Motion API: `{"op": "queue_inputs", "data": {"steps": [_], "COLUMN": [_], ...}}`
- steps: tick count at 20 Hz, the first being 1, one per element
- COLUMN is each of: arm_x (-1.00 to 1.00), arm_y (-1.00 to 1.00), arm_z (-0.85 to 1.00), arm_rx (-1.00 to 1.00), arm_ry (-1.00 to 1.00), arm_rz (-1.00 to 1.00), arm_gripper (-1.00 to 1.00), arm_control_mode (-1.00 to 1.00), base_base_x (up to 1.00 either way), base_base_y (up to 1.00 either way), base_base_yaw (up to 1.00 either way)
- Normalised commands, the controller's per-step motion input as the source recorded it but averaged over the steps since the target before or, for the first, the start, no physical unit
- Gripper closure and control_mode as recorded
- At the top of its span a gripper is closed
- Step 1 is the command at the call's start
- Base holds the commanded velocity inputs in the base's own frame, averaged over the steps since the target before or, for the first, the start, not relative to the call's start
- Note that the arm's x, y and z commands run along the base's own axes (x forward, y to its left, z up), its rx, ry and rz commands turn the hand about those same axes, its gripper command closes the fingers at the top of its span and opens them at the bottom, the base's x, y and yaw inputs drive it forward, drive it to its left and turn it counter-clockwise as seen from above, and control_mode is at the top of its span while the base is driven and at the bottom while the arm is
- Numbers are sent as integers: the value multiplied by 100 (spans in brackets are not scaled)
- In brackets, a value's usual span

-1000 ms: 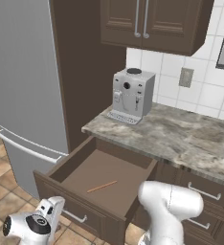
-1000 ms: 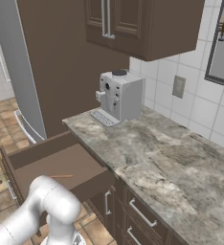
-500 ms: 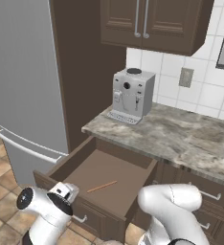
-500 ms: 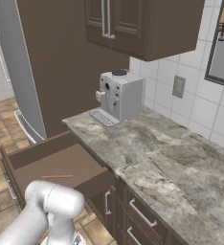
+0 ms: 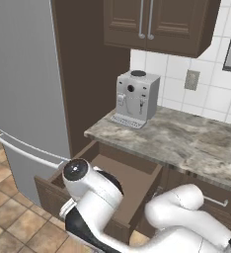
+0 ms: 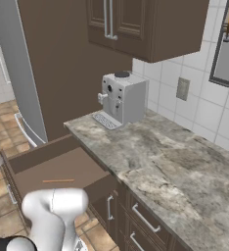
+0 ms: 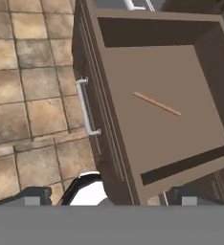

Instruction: Take a straw from the drawer in front and place it inside the glass cup on the dining counter.

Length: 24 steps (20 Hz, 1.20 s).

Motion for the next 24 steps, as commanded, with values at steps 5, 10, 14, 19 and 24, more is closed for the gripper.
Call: {"op": "queue_inputs", "data": {"steps": [5,10,14,19,24], "arm_x": [3,39,53,52,42], "arm_y": [-66,-52,-31,-6,2], "arm_z": [88,48,15,0,-19], "arm_rx": [20,10,2,0,0], "arm_ry": [0,0,4,9,12], "arm_rz": [-3,0,6,15,22], "arm_gripper": [-100,-100,-100,-100,-100], "arm_control_mode": [-100,-100,-100,-100,-100], "base_base_x": [0,0,0,0,0], "base_base_y": [0,0,0,0,0], "base_base_yaw": [0,0,0,0,0]}}
